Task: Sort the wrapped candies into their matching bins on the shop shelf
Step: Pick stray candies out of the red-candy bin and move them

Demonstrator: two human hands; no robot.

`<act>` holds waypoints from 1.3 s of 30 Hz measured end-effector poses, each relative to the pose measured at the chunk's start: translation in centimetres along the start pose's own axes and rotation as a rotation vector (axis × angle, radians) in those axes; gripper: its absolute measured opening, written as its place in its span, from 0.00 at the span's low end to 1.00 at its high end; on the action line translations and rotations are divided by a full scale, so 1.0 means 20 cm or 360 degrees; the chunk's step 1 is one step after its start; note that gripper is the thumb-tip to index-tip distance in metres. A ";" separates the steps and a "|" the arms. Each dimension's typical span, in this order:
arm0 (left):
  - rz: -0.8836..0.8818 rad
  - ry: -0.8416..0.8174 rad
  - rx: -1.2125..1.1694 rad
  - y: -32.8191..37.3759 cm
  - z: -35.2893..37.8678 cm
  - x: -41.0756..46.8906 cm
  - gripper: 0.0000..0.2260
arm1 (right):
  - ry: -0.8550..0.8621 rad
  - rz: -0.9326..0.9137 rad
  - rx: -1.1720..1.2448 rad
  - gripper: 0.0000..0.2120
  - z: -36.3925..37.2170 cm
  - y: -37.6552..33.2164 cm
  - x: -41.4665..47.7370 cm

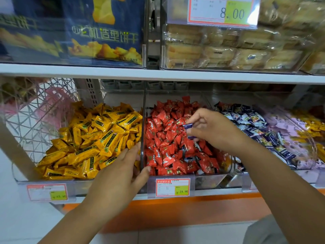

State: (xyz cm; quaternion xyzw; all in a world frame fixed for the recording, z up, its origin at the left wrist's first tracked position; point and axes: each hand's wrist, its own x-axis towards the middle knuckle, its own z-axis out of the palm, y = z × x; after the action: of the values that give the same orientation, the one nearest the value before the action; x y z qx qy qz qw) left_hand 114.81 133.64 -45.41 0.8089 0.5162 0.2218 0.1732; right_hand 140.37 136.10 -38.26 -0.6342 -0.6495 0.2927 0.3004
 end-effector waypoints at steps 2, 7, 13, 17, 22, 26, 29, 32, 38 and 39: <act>-0.0002 -0.0002 0.0006 0.00 0.00 0.00 0.29 | -0.0308 0.0088 -0.0258 0.07 -0.04 -0.02 -0.03; -0.0015 -0.0009 0.0034 0.00 0.00 0.00 0.29 | -0.0653 0.0128 -0.0928 0.20 0.09 0.04 0.00; -0.0017 -0.0001 0.0053 0.01 0.01 0.00 0.28 | -0.0750 0.0206 -0.0829 0.40 0.16 0.12 0.05; -0.0032 0.0004 0.0070 0.01 0.00 0.00 0.28 | -0.0771 0.0157 -0.0893 0.38 0.18 0.14 0.08; -0.0023 0.0003 0.0073 0.00 0.00 0.00 0.29 | -0.0946 0.0328 -0.0792 0.32 0.18 0.11 0.07; -0.0031 -0.0009 0.0069 0.01 0.00 0.00 0.29 | -0.0888 0.0351 -0.0715 0.29 0.19 0.09 0.07; -0.0034 -0.0016 0.0076 0.00 0.00 0.00 0.29 | -0.0787 0.0353 -0.0640 0.26 0.21 0.11 0.07; -0.0027 -0.0022 0.0061 0.00 0.00 0.00 0.29 | -0.0666 0.0360 -0.0547 0.22 0.20 0.10 0.07; -0.0004 -0.0013 0.0045 -0.01 0.00 0.00 0.29 | -0.0318 0.0381 -0.0270 0.11 0.14 0.07 0.07; 0.0000 -0.0009 0.0043 -0.01 0.00 0.00 0.29 | -0.0263 0.0365 -0.0209 0.09 0.12 0.06 0.06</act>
State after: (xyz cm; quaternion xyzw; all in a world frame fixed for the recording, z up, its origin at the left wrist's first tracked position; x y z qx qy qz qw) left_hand 114.78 133.74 -45.48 0.8117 0.5187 0.2126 0.1638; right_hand 139.38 137.42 -40.69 -0.6962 -0.6131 0.3332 0.1685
